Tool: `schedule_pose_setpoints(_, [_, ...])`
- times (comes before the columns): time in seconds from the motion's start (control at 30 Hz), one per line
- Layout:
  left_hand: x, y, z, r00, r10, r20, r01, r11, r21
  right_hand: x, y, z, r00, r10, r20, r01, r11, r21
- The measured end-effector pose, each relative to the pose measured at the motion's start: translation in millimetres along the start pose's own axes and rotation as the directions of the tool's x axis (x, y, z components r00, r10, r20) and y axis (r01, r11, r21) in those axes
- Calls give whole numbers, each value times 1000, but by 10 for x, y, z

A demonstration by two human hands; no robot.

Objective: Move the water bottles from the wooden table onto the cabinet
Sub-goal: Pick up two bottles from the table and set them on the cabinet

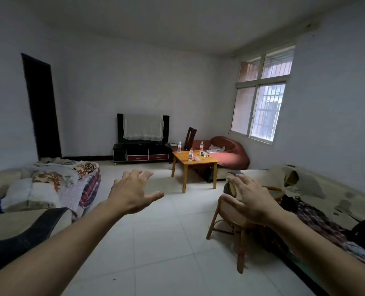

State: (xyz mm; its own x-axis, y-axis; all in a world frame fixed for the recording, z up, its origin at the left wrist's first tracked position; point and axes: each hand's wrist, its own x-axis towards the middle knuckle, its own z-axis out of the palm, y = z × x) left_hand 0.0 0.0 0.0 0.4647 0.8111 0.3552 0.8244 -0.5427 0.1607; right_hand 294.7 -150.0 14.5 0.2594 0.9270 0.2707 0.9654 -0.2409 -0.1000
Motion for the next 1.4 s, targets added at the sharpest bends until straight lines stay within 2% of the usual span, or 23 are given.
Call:
schedule_pose_setpoints(0.13, [565, 103, 162, 999, -34, 27, 33, 999, 16, 455, 317, 134, 998, 24, 66, -25, 1000, 18])
schedule_pose_setpoints(0.3, [1202, 222, 439, 999, -32, 32, 31, 999, 23, 1047, 624, 290, 999, 29, 44, -31, 999, 43])
schedule_pose_setpoints(0.47, [1758, 155, 849, 999, 3, 49, -7, 997, 77, 1637, 740, 549, 996, 17, 85, -18, 1000, 14])
schedule_pose_setpoints(0.83, [3426, -720, 1605, 997, -47, 62, 51, 997, -64, 3420, 643, 1129, 994, 74, 76, -68, 995, -69])
schedule_pose_setpoints(1.07, [4243, -1175, 2191, 987, -53, 151, 64, 995, -74, 4427, 559, 1661, 990, 82, 112, -77, 996, -51])
schedule_pose_setpoints(1.4, [5846, -1376, 2858, 988, -27, 154, 31, 999, -23, 5976, 953, 2373, 993, 72, 90, -74, 997, 23])
